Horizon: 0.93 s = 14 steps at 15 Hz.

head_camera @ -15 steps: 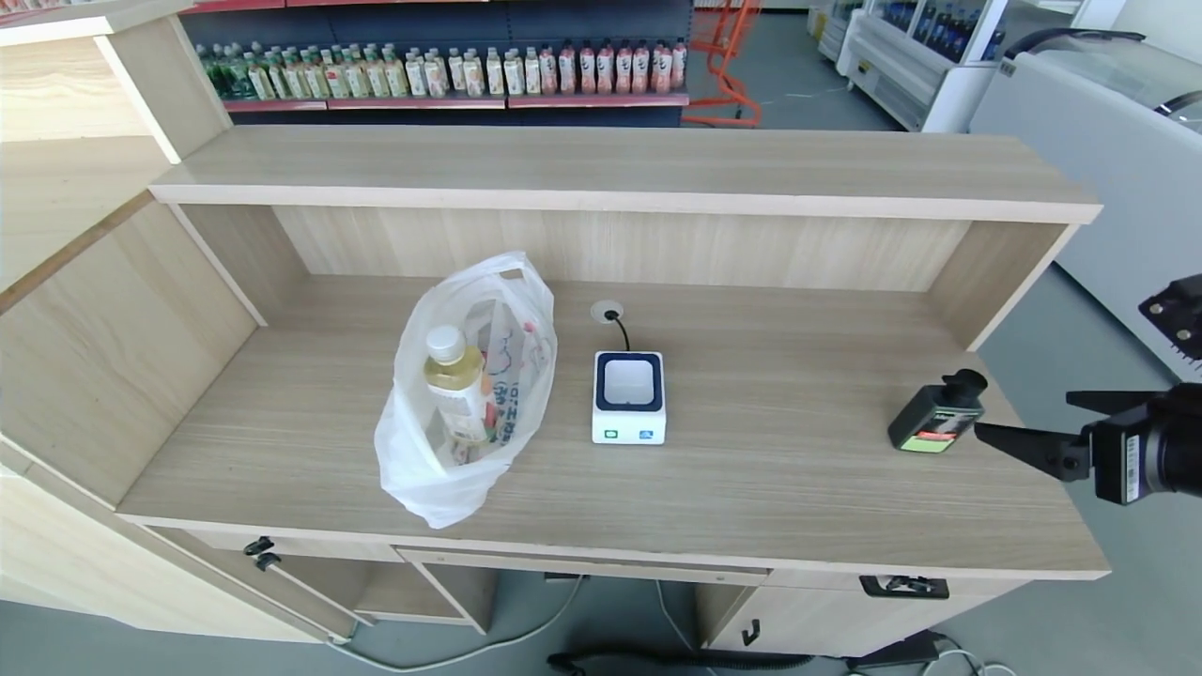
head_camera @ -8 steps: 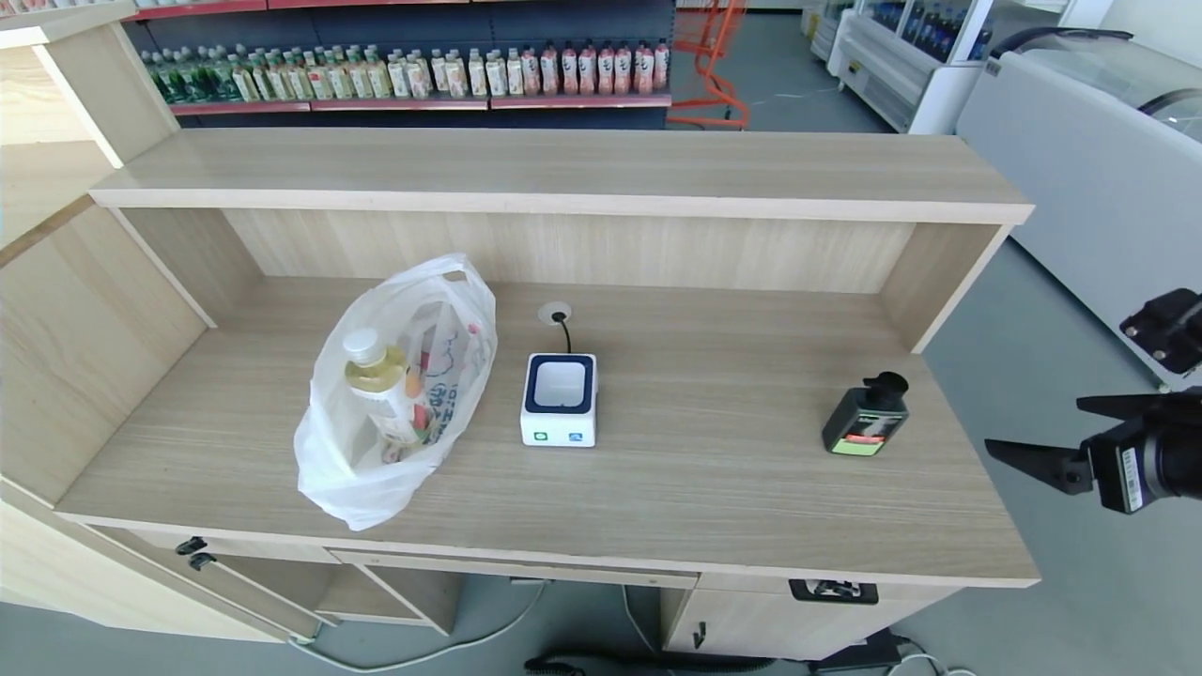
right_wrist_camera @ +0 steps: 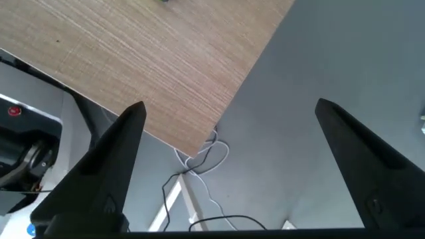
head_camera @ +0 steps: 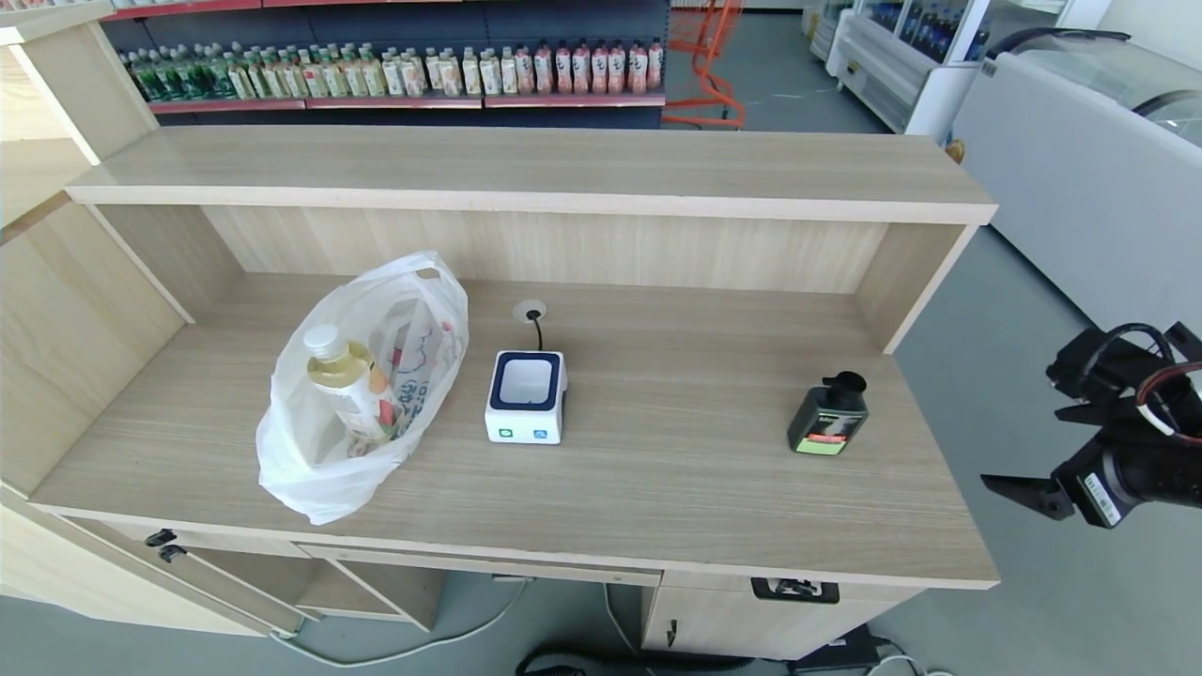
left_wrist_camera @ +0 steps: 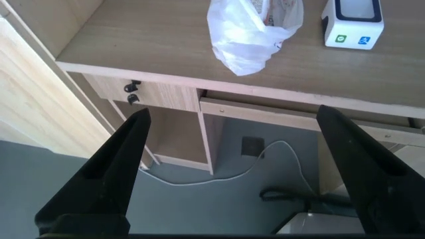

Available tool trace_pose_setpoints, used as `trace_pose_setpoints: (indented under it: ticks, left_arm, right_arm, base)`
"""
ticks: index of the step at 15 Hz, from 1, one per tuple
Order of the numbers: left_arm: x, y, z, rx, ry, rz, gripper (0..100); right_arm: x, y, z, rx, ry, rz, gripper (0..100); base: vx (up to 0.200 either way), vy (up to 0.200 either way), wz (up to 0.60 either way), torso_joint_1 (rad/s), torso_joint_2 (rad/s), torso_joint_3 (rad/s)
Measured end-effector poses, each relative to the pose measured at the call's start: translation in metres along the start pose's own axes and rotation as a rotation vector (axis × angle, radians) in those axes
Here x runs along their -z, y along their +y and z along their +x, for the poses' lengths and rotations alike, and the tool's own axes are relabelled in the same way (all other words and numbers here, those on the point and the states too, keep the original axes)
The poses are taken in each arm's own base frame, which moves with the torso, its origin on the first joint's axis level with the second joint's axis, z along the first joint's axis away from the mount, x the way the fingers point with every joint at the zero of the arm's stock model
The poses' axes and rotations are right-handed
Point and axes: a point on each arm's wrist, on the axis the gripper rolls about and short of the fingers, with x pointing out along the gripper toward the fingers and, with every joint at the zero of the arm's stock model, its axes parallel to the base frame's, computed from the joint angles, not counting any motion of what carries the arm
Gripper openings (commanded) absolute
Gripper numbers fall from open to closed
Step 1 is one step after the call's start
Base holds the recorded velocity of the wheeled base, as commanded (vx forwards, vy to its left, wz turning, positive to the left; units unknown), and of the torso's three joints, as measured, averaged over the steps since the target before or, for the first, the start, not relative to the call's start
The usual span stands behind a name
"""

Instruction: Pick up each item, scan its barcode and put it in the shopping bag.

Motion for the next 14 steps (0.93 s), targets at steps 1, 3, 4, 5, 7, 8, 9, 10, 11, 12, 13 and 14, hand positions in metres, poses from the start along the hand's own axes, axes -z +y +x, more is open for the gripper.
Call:
trace_pose_setpoints:
  ticks: [1, 3, 4, 5, 7, 8, 9, 10, 11, 12, 13, 14]
  left_arm:
    - [0.000, 0.000, 0.000, -0.001, 0.000, 0.000, 100]
    - [0.000, 0.000, 0.000, -0.001, 0.000, 0.000, 100]
    - [0.000, 0.000, 0.000, -0.001, 0.000, -0.001, 100]
    - [0.000, 0.000, 0.000, -0.001, 0.000, 0.000, 100]
    - [0.000, 0.000, 0.000, -0.002, 0.000, 0.000, 100]
    - [0.000, 0.000, 0.000, 0.000, 0.000, 0.000, 100]
    - [0.000, 0.000, 0.000, -0.002, 0.000, 0.000, 100]
    - [0.000, 0.000, 0.000, -0.002, 0.000, -0.001, 100]
    - [0.000, 0.000, 0.000, -0.002, 0.000, 0.000, 100]
    - [0.000, 0.000, 0.000, -0.002, 0.000, 0.000, 100]
    - [0.000, 0.000, 0.000, -0.001, 0.000, 0.000, 100]
    - [0.000, 0.000, 0.000, -0.001, 0.000, 0.000, 100]
  right_arm:
    - [0.001, 0.000, 0.005, -0.012, 0.012, -0.014, 100]
    - [0.000, 0.003, 0.016, -0.039, 0.028, -0.034, 100]
    - [0.000, 0.003, 0.022, -0.041, 0.035, -0.046, 100]
    - [-0.002, 0.002, 0.029, -0.041, 0.035, -0.060, 100]
    - [-0.011, 0.003, 0.049, -0.043, -0.007, -0.093, 100]
    - [-0.017, 0.004, 0.059, -0.053, -0.031, -0.108, 100]
    - [-0.021, 0.007, 0.068, -0.068, -0.046, -0.117, 100]
    - [-0.025, 0.012, 0.077, -0.098, -0.059, -0.118, 100]
    - [-0.029, 0.017, 0.083, -0.124, -0.073, -0.120, 100]
    - [-0.032, 0.021, 0.090, -0.144, -0.079, -0.127, 100]
    - [-0.034, 0.024, 0.096, -0.153, -0.084, -0.132, 100]
    - [-0.037, 0.025, 0.103, -0.155, -0.094, -0.138, 100]
  base:
    - [0.000, 0.000, 0.00, 0.000, 0.00, 0.000]
    - [0.000, 0.000, 0.00, 0.000, 0.00, 0.000]
    - [0.000, 0.000, 0.00, 0.000, 0.00, 0.000]
    - [0.000, 0.000, 0.00, 0.000, 0.00, 0.000]
    - [0.000, 0.000, 0.00, 0.000, 0.00, 0.000]
    - [0.000, 0.000, 0.00, 0.000, 0.00, 0.000]
    - [0.000, 0.000, 0.00, 0.000, 0.00, 0.000]
    - [0.000, 0.000, 0.00, 0.000, 0.00, 0.000]
    - [0.000, 0.000, 0.00, 0.000, 0.00, 0.000]
    - [0.000, 0.000, 0.00, 0.000, 0.00, 0.000]
    - [0.000, 0.000, 0.00, 0.000, 0.00, 0.000]
    - [0.000, 0.000, 0.00, 0.000, 0.00, 0.000]
